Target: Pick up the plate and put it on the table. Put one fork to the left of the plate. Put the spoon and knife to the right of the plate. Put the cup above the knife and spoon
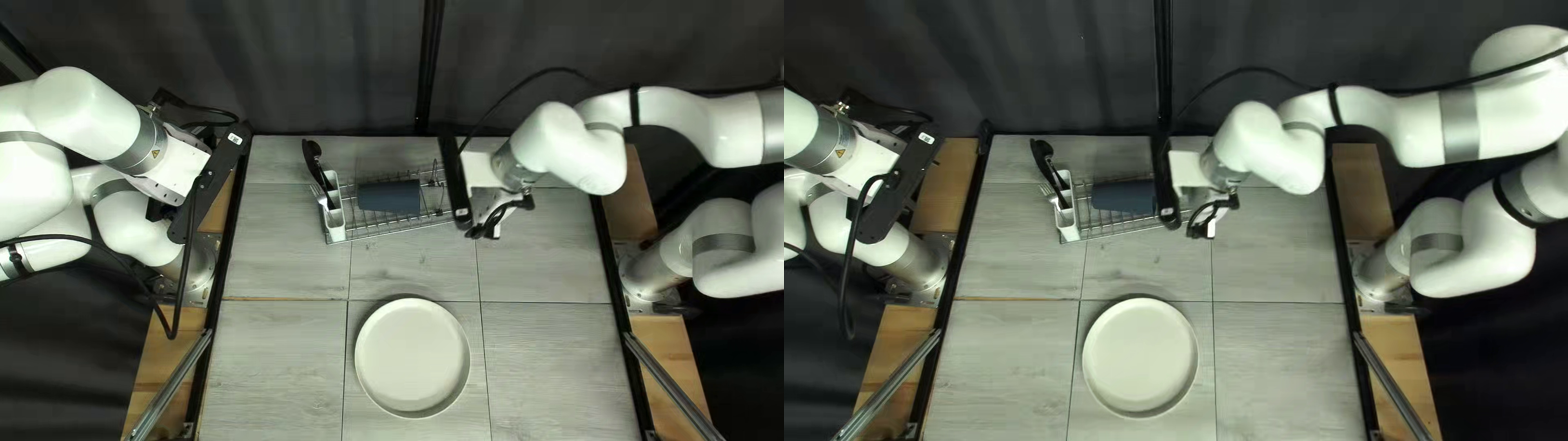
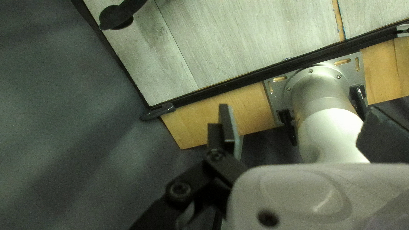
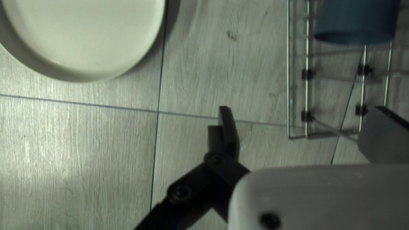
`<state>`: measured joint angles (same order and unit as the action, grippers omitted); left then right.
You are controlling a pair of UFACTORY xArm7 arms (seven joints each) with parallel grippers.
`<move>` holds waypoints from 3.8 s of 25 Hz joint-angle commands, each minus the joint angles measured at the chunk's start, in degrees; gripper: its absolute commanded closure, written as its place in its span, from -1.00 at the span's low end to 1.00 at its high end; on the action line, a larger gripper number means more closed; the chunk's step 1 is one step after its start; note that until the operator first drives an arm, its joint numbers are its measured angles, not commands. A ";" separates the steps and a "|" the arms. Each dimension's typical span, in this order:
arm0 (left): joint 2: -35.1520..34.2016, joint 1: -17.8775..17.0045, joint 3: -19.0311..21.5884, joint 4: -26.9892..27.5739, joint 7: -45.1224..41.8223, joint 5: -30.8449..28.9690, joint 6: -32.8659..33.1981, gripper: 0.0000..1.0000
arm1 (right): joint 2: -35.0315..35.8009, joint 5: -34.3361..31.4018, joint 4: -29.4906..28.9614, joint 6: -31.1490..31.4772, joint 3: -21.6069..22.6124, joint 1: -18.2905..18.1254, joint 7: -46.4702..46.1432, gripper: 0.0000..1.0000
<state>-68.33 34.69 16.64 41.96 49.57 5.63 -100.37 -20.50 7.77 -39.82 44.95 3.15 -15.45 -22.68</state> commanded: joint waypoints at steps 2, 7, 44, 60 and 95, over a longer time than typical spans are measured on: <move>0.00 0.00 0.00 0.00 0.00 0.00 0.00 -1.00 | -7.33 0.31 1.91 7.37 -3.08 -0.88 -2.75 -1.00; 0.00 0.00 0.00 0.00 0.00 0.00 0.00 -1.00 | -10.98 -0.16 3.16 10.21 -3.58 -1.70 -2.19 -1.00; 0.00 0.00 0.00 0.00 0.00 0.00 0.00 -1.00 | -19.14 -2.81 3.56 18.01 -6.46 -5.79 -2.29 -1.00; 8.39 2.47 2.98 -1.48 -0.59 0.18 11.76 -1.00 | -19.14 -2.81 3.56 18.01 -6.46 -5.79 -2.29 -1.00; 25.91 11.15 8.09 -12.65 -18.34 16.59 40.02 -1.00 | -19.14 -2.81 3.56 18.01 -6.46 -5.79 -2.29 -1.00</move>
<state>-42.90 44.80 23.64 30.62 33.05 22.03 -63.00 -39.63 4.95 -36.26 62.96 -3.31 -21.25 -24.97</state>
